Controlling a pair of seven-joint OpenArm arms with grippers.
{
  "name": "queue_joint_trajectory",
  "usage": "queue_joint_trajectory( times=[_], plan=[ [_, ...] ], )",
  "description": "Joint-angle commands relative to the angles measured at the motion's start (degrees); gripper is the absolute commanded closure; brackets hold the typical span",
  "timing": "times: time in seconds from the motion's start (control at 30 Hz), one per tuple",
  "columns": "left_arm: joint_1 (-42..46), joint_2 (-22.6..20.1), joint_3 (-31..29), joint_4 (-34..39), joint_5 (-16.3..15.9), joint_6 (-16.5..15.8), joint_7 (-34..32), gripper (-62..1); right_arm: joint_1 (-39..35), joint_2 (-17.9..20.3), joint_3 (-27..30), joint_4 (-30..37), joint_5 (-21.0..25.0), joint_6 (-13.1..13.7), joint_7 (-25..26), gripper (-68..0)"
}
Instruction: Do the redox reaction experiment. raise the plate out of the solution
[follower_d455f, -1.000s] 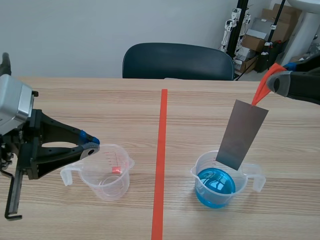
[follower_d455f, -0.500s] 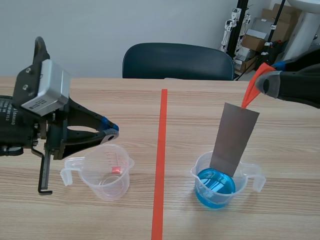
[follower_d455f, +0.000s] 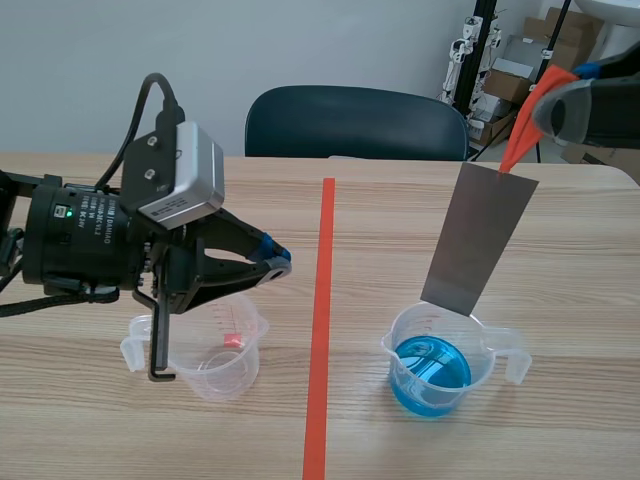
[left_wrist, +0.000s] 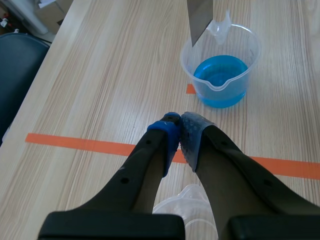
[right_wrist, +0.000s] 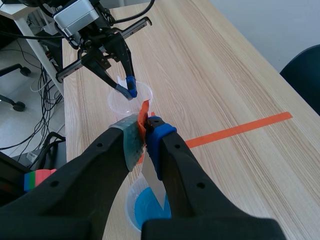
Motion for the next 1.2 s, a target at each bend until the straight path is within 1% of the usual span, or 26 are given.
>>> queue_joint_trajectory(
  times=[0.0, 0.07, 0.2, 0.4, 0.47, 0.53, 0.67, 0.8, 0.9, 1.17],
  plan=[
    [-0.81, 0.83, 0.26, 0.81, -0.81, 0.09, 0.24, -3.8, 0.70, 0.63, 0.76, 0.52, 1.73, 0.87, 1.05, 0.2],
    [-1.27, 1.64, 0.42, 0.81, -0.79, 0.11, 1.36, -3.8, 0.70, 0.85, 0.76, 0.59, 2.36, 0.87, 1.09, 0.2],
    [-1.51, 2.67, 0.42, 0.76, -0.79, 0.13, 1.42, -3.8, 0.70, 1.44, 0.81, 0.59, 2.40, 0.87, 1.11, 0.2],
    [-2.62, 3.45, 0.42, 0.74, -0.81, 0.04, 2.49, -3.8, 0.70, 4.44, 0.81, 1.22, 5.60, 0.87, 1.11, 0.2],
    [-2.86, 3.91, 0.44, 0.74, -0.81, -0.33, 2.62, -3.8, 0.70, 5.40, 0.81, 1.22, 6.34, 0.87, 1.31, 0.2],
    [-3.02, 4.55, 0.44, 0.74, -0.81, -1.36, 2.75, -3.8, 0.72, 6.16, 0.81, 1.22, 7.32, 0.87, 1.36, 0.2],
    [-2.99, 5.38, 0.79, 0.74, -0.79, -1.60, 3.96, -3.8, 0.85, 7.72, 0.81, 1.22, 8.52, 0.87, 1.92, 0.2],
    [-3.19, 6.14, 0.79, 0.74, -0.79, -1.55, 3.93, -3.8, 0.85, 8.94, 0.81, 1.22, 8.83, 0.87, 2.84, 0.2],
    [-3.15, 6.67, 0.79, 0.74, -0.76, -1.57, 4.00, -3.8, 0.85, 9.73, 0.81, 1.22, 10.03, 0.87, 2.93, 0.2],
    [-3.17, 7.67, 0.79, 0.74, -0.57, -1.57, 4.37, -3.8, 0.87, 11.32, 0.81, 1.53, 10.08, 0.87, 4.33, 0.2]
  ],
)
